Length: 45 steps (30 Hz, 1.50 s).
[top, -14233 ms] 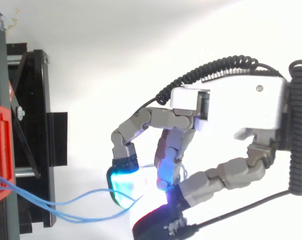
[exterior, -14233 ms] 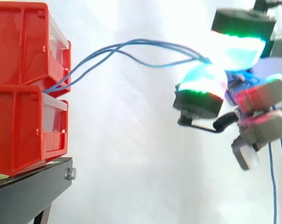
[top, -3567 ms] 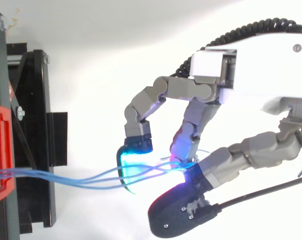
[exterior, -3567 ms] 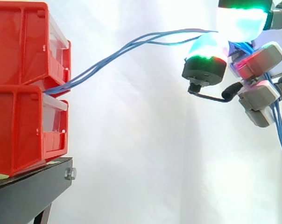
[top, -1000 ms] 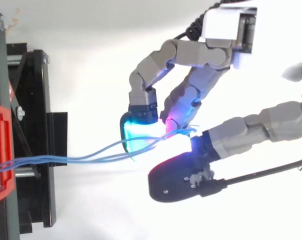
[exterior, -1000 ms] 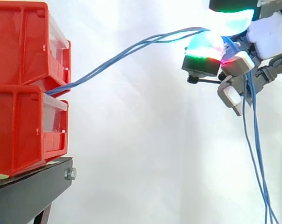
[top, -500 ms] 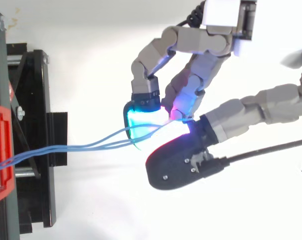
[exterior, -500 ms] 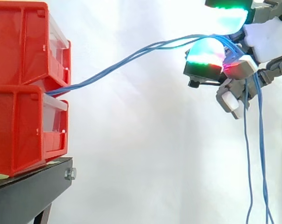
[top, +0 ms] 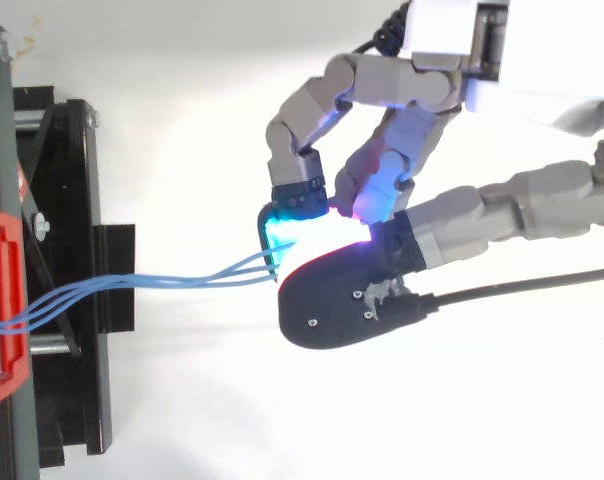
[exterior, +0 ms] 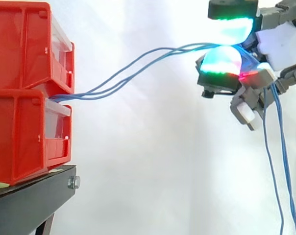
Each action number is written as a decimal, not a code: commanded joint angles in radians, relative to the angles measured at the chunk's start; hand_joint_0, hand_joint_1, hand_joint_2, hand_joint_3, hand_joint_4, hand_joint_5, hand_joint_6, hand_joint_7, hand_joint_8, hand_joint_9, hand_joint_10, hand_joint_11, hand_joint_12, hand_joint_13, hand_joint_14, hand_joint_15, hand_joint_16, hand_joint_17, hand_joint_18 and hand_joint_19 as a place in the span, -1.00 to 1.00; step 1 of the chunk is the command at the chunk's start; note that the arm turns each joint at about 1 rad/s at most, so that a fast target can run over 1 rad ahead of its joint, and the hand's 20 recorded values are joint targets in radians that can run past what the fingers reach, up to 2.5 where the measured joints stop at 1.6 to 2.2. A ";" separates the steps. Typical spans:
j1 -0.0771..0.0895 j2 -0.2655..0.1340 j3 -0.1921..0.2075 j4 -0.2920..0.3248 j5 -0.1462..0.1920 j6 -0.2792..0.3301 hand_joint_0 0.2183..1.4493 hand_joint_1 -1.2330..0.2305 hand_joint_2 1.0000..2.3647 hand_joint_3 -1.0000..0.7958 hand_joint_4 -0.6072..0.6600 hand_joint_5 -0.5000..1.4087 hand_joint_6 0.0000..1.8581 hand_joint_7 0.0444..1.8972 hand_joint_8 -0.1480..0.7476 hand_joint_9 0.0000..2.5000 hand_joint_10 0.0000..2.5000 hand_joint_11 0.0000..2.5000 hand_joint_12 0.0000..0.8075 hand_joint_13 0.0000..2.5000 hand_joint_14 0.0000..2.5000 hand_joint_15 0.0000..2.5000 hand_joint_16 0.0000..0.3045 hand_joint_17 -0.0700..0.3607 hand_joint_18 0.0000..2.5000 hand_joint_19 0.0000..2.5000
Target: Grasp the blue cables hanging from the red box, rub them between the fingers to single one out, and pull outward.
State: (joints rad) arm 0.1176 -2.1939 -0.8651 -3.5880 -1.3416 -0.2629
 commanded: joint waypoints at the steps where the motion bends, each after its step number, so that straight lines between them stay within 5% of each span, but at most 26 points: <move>1: 0.001 0.000 -0.028 0.011 0.001 0.005 -0.40 -0.12 -0.98 -0.11 0.10 -0.62 -0.05 0.12 -0.05 -0.03 -0.98 -0.38 -0.11 -0.32 -0.98 -0.50 -0.66 -0.14 -0.46 -0.48; 7: 0.001 0.000 -0.066 0.098 0.001 0.007 -0.36 -0.38 -0.97 -0.06 0.04 -0.65 -0.03 0.08 -0.09 -0.08 -0.98 -0.35 -0.15 -0.34 -0.98 -0.50 -0.68 -0.17 -0.48 -0.48; 15: -0.001 0.000 -0.066 0.103 -0.001 0.007 -0.22 -0.54 -0.99 -0.32 -0.04 -0.65 -0.03 0.04 -0.13 -0.10 -0.98 -0.35 -0.16 -0.37 -0.98 -0.51 -0.70 -0.19 -0.48 -0.51; 23: -0.001 0.000 -0.066 0.104 -0.001 0.007 -0.25 -0.48 -1.00 -0.44 0.05 -0.65 -0.03 0.03 -0.15 -0.09 -0.98 -0.35 -0.18 -0.36 -0.98 -0.51 -0.70 -0.20 -0.48 -0.49; 30: -0.006 0.000 -0.064 0.111 -0.001 0.005 -0.49 -0.21 -1.00 -0.44 0.09 -0.64 -0.05 0.04 -0.10 -0.06 -0.98 -0.37 -0.13 -0.35 -0.98 -0.51 -0.68 -0.17 -0.47 -0.47; 38: -0.013 0.000 -0.058 0.115 -0.001 -0.001 -0.66 -0.15 -1.00 -0.44 0.17 -0.64 -0.09 0.02 -0.03 -0.05 -0.98 -0.40 -0.04 -0.34 -0.98 -0.51 -0.62 -0.07 -0.46 -0.49; 45: -0.019 0.000 -0.041 0.115 -0.001 -0.024 -0.58 -0.17 -1.00 -0.44 0.15 -0.63 -0.12 0.03 -0.05 -0.05 -0.98 -0.39 -0.08 -0.36 -0.98 -0.50 -0.64 -0.11 -0.49 -0.47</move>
State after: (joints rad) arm 0.1002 -2.1936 -0.9123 -3.4730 -1.3422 -0.2787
